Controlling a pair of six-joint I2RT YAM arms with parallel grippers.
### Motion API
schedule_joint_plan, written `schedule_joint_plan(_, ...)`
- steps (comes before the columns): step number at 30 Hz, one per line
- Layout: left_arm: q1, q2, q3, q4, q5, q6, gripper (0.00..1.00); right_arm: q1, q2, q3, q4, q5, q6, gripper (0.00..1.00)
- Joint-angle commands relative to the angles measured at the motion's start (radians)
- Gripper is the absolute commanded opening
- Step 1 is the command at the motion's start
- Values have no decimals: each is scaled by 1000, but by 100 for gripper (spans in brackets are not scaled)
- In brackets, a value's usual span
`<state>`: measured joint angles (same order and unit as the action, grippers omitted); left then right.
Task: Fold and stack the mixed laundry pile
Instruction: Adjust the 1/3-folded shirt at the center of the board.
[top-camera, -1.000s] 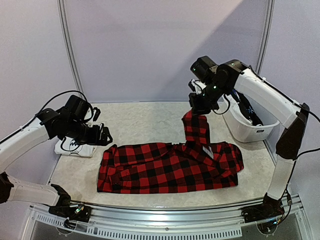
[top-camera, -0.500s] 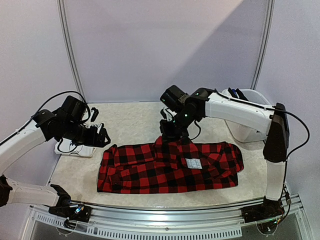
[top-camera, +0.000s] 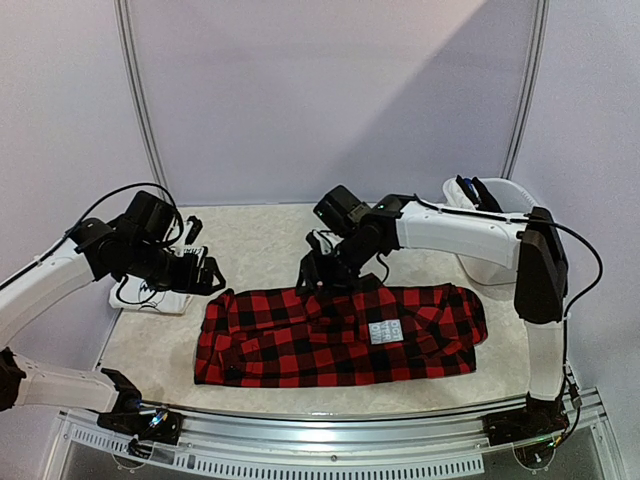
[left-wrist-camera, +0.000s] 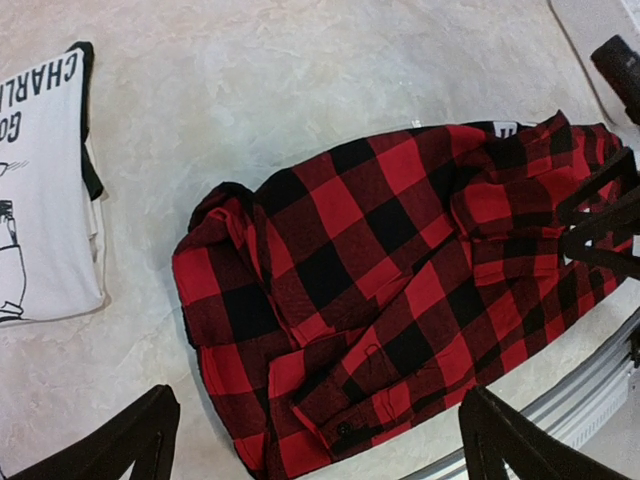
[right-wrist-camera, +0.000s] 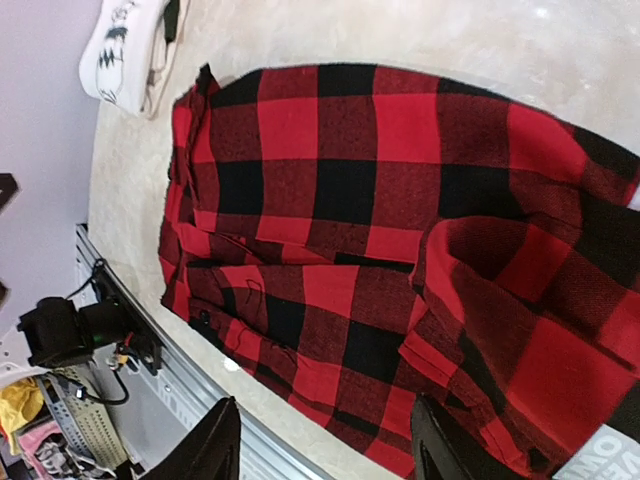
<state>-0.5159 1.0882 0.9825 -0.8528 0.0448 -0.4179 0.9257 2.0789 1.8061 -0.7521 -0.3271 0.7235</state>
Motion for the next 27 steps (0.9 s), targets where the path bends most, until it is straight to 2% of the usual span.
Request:
schedule_joint_plan(1,10,65,39,46,95,8,100,-65,-147,-75,-13,28,-17,60)
schedule_joint_plan(5,-4,116,75,101,171,14,100,-122,-282,-211,-11,88,-3,63)
schedule_joint_plan(8,-49,187,124,121,221,16,96,-159,-364,-301,-65,165,4,63)
schedule_joint_plan(16,-205,320,148,191,231,29,85,-253,-525,-507,-86,243,31,61)
schedule_joint_plan(27,-381,535,260,178,158,60,82,-343,-543,-629,-33,194,-2,57)
